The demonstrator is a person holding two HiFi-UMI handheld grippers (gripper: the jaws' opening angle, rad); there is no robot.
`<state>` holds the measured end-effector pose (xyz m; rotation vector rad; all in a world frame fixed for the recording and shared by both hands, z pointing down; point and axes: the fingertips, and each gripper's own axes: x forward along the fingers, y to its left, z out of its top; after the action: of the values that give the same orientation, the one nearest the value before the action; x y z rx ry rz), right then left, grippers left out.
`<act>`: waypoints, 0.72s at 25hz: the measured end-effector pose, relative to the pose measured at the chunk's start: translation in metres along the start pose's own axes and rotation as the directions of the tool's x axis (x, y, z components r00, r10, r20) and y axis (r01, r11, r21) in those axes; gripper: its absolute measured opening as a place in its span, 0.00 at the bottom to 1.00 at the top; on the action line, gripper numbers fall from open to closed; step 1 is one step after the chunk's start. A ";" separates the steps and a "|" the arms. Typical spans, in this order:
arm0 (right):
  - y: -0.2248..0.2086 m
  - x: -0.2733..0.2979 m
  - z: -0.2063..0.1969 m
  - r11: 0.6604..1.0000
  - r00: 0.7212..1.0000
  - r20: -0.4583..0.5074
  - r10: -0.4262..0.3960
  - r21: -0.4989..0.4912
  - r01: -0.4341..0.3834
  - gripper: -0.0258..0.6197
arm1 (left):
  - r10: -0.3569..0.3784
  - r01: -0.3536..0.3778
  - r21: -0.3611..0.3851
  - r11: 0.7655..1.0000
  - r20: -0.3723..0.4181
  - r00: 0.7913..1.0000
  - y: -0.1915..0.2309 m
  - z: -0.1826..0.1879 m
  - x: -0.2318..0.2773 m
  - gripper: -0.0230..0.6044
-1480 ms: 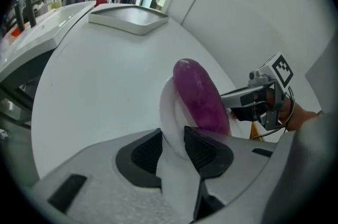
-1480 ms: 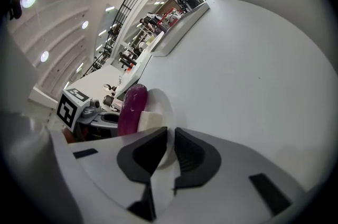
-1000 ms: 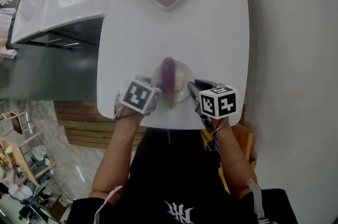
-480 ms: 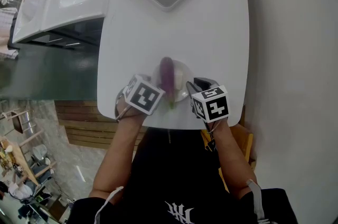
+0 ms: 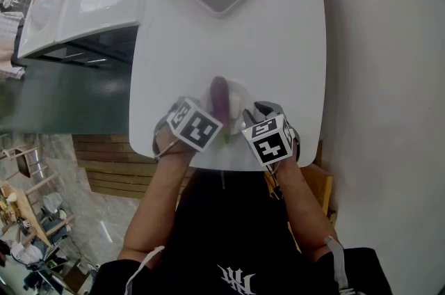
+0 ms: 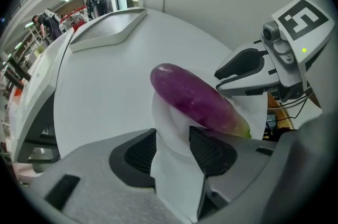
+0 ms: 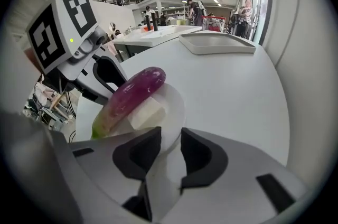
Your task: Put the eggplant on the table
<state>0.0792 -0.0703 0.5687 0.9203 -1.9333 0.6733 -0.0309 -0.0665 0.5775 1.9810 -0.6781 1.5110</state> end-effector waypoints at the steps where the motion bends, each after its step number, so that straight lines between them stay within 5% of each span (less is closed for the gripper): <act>1: 0.000 0.000 0.000 1.000 1.000 0.002 -0.002 0.001 0.002 0.20 | -0.001 0.001 0.003 1.000 0.010 1.000 0.000 0.000 -0.001 0.31; 6: -0.011 -0.013 0.011 0.997 0.995 0.098 -0.006 0.083 -0.002 0.11 | -0.004 0.005 -0.006 1.000 0.104 0.995 0.008 -0.002 -0.018 0.30; 10: -0.002 -0.037 0.033 0.976 0.944 0.301 0.137 0.121 -0.180 0.10 | -0.042 0.056 -0.044 0.997 0.267 0.963 0.014 -0.001 -0.048 0.25; 13: 0.014 -0.066 0.037 0.955 0.875 0.428 0.226 0.080 -0.286 0.06 | -0.120 0.137 -0.015 0.990 0.395 0.911 0.006 -0.013 -0.072 0.09; 18: 0.051 -0.111 0.016 0.906 0.784 0.545 0.297 0.099 -0.412 0.05 | -0.286 0.302 0.065 0.951 0.548 0.786 -0.037 -0.057 -0.099 0.05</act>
<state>0.0691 -0.0146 0.4587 0.9393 -2.6065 0.9399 -0.0689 0.0059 0.4893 2.3911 -0.5635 0.7293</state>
